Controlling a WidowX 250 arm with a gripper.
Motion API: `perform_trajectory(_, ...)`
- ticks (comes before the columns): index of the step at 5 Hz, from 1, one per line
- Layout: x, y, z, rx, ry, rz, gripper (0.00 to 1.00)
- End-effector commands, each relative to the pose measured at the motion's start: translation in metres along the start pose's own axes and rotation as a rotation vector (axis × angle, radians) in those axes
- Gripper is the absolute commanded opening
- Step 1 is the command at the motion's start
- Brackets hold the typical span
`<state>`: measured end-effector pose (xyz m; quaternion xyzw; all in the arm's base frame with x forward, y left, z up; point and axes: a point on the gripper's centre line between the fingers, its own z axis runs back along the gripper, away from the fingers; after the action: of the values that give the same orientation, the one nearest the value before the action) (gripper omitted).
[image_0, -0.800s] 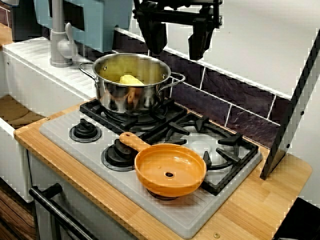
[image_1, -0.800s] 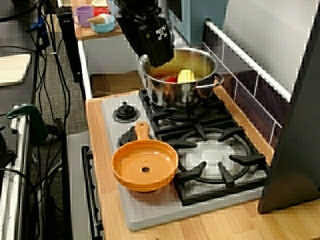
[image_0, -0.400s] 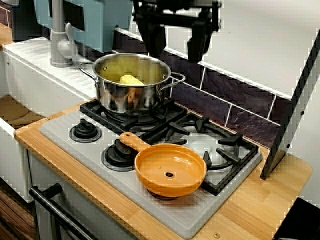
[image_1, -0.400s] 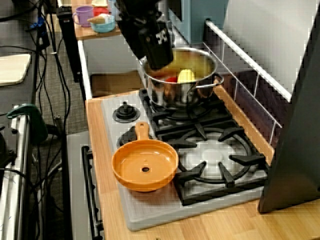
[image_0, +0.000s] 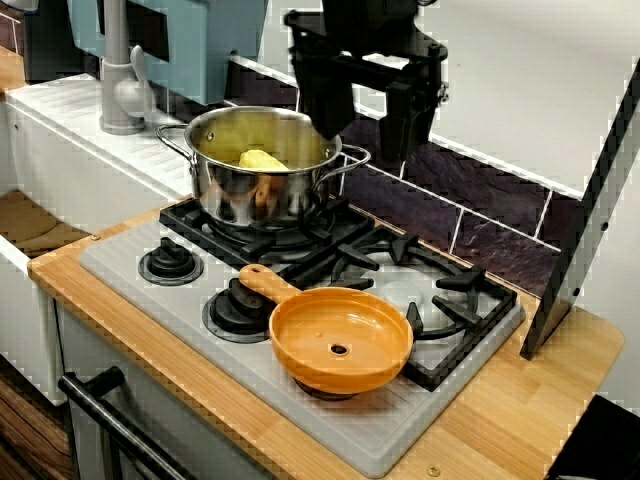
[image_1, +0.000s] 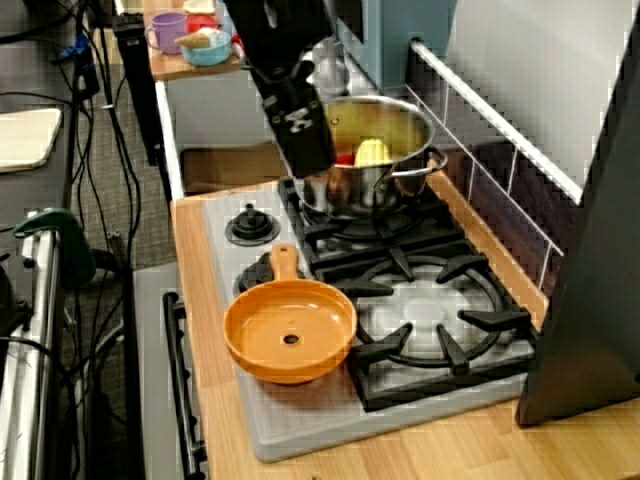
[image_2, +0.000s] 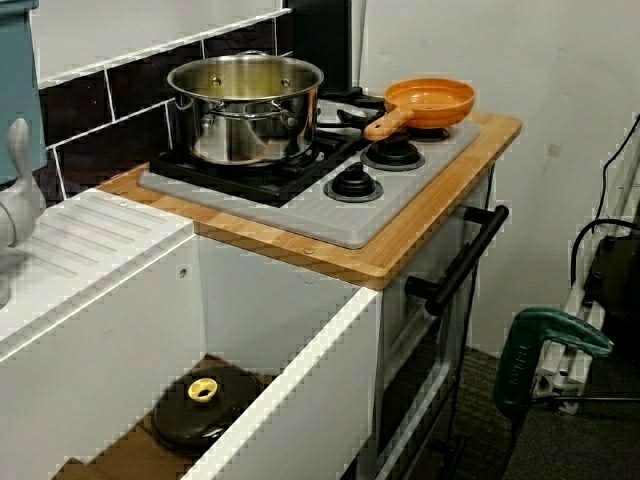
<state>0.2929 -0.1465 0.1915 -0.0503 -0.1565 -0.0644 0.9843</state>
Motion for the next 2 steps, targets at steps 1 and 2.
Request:
perform_trajectory(1, -0.014, -0.018, 0.010, -0.127, -0.063, -0.481, 1.00)
perform_trajectory(2, -0.029, -0.017, 0.004, -0.152, -0.069, -0.739, 1.00)
